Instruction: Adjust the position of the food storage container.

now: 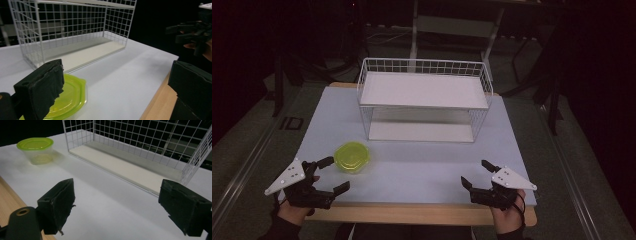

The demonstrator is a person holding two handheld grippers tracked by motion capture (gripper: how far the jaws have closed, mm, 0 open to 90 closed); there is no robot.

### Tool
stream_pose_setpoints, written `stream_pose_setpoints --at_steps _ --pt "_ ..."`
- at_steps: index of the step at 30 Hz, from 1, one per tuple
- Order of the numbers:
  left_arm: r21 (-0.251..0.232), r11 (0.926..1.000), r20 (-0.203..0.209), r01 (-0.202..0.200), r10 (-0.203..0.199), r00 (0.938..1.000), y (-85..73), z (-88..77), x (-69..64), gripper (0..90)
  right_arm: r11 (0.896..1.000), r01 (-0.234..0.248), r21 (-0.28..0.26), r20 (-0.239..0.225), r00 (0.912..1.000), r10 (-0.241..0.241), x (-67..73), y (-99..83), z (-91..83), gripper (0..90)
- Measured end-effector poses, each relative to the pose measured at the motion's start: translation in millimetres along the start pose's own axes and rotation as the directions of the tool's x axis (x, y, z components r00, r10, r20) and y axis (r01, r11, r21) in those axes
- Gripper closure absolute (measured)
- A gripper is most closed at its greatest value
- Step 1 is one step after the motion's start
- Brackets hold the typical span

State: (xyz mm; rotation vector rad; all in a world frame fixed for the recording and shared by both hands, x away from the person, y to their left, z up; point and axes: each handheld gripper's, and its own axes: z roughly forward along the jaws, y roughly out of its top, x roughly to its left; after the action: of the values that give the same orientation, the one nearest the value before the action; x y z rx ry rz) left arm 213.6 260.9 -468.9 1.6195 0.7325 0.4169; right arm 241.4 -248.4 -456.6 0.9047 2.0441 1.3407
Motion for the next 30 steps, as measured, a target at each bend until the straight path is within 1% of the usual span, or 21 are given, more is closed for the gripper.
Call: stream_pose_setpoints --at_steps 1,5,8,9,10,11,13,14,16,17,19,20,22,23,24,25,26,27,28,29,30 --pt "0.001 1.0000 0.003 -0.009 0.009 1.0000 0.2 0.0 -0.7 1.2 1.000 0.011 0.011 0.014 0.9998 -0.011 0.1 0.0 0.1 13.5" --pt "0.011 0.9996 0.021 -0.027 0.026 0.9994 0.1 1.7 -3.2 1.2 0.999 0.024 0.039 0.008 0.9997 -0.025 1.4 -1.6 2.3 13.7" --pt "0.020 0.9990 0.036 -0.040 0.039 0.9986 0.4 3.1 -6.0 1.1 1.000 0.017 0.026 -0.005 0.9999 -0.017 1.8 -1.6 2.1 13.7" --pt "0.024 0.9988 0.036 -0.043 0.042 0.9985 0.5 3.4 -6.3 1.1 1.000 0.023 0.018 0.008 0.9997 -0.023 2.3 -1.3 1.6 13.7" --pt "0.031 0.9986 0.032 -0.043 0.042 0.9986 0.7 3.5 -6.6 1.1 1.000 0.025 0.013 0.008 0.9996 -0.025 2.4 -1.1 1.1 13.7" --pt "0.034 0.9989 0.035 -0.032 0.031 0.9989 1.0 3.4 -6.7 1.1 1.000 0.015 0.006 -0.007 0.9999 -0.015 2.0 -0.5 0.2 13.8" --pt "0.052 0.9986 0.046 0.008 -0.010 0.9989 3.1 2.4 -5.7 1.1 1.000 0.018 -0.002 -0.009 0.9998 -0.018 1.9 -0.2 -0.6 13.8" --pt "0.060 0.9981 0.038 0.012 -0.014 0.9992 4.6 1.5 -5.8 1.2 1.000 0.018 -0.013 -0.012 0.9998 -0.018 2.1 0.4 -1.7 13.8" --pt "0.086 0.9962 -0.006 -0.015 0.016 0.9999 8.9 -1.4 -7.7 1.1 0.999 0.026 -0.035 -0.016 0.9995 -0.027 2.7 2.5 -4.2 13.7" --pt "0.074 0.9972 0.001 -0.008 0.008 1.0000 10.7 -2.8 -7.5 1.2 0.998 0.036 -0.043 -0.016 0.9992 -0.037 3.3 3.9 -5.5 13.5" --pt "0.066 0.9973 0.008 0.032 -0.032 0.9995 15.1 -3.4 -5.6 1.2 0.996 0.072 -0.043 -0.015 0.9972 -0.073 7.5 6.4 -6.4 13.0" --pt "0.059 0.9978 0.002 0.031 -0.031 0.9995 17.0 -4.2 -5.0 1.2 0.996 0.072 -0.043 -0.015 0.9972 -0.073 7.5 6.4 -6.4 13.0" --pt "0.057 0.9982 -0.027 0.020 -0.019 0.9995 20.7 -6.0 -2.4 10.1 0.997 0.075 -0.035 -0.028 0.9967 -0.076 11.2 8.1 -5.8 13.1" --pt "0.056 0.9983 -0.035 0.019 -0.017 0.9992 22.3 -7.2 0.0 15.7 0.997 0.070 -0.042 -0.039 0.9967 -0.071 11.8 8.6 -6.0 13.2" --pt "0.056 0.9983 -0.046 0.018 -0.016 0.9988 23.6 -8.4 2.7 15.7 0.997 0.070 -0.042 -0.039 0.9967 -0.071 11.8 8.6 -6.0 13.2" --pt "0.056 0.9983 -0.052 0.017 -0.014 0.9985 24.5 -8.9 5.9 20.3 0.997 0.057 -0.047 -0.050 0.9970 -0.059 12.3 9.2 -6.6 13.3" --pt "0.065 0.9978 -0.078 0.014 -0.009 0.9969 25.1 -9.3 8.7 25.1 0.997 0.055 -0.054 -0.052 0.9970 -0.057 12.8 9.8 -7.1 13.3" --pt "0.073 0.9972 -0.085 0.018 -0.012 0.9963 25.1 -9.6 12.2 45.9 0.997 0.055 -0.063 -0.053 0.9969 -0.058 13.5 11.0 -8.0 13.3" --pt "0.078 0.9965 -0.087 0.031 -0.025 0.9959 24.8 -9.5 16.1 45.9 0.997 0.055 -0.063 -0.053 0.9969 -0.058 13.5 11.0 -8.0 13.3" --pt "0.091 0.9953 -0.116 0.034 -0.024 0.9930 24.4 -9.1 19.6 51.5 0.996 0.057 -0.063 -0.051 0.9968 -0.061 13.7 11.3 -8.4 13.4" --pt "0.099 0.9946 -0.127 0.031 -0.018 0.9917 23.7 -8.8 23.2 59.9 0.996 0.060 -0.065 -0.046 0.9970 -0.063 14.1 11.2 -8.7 13.4"
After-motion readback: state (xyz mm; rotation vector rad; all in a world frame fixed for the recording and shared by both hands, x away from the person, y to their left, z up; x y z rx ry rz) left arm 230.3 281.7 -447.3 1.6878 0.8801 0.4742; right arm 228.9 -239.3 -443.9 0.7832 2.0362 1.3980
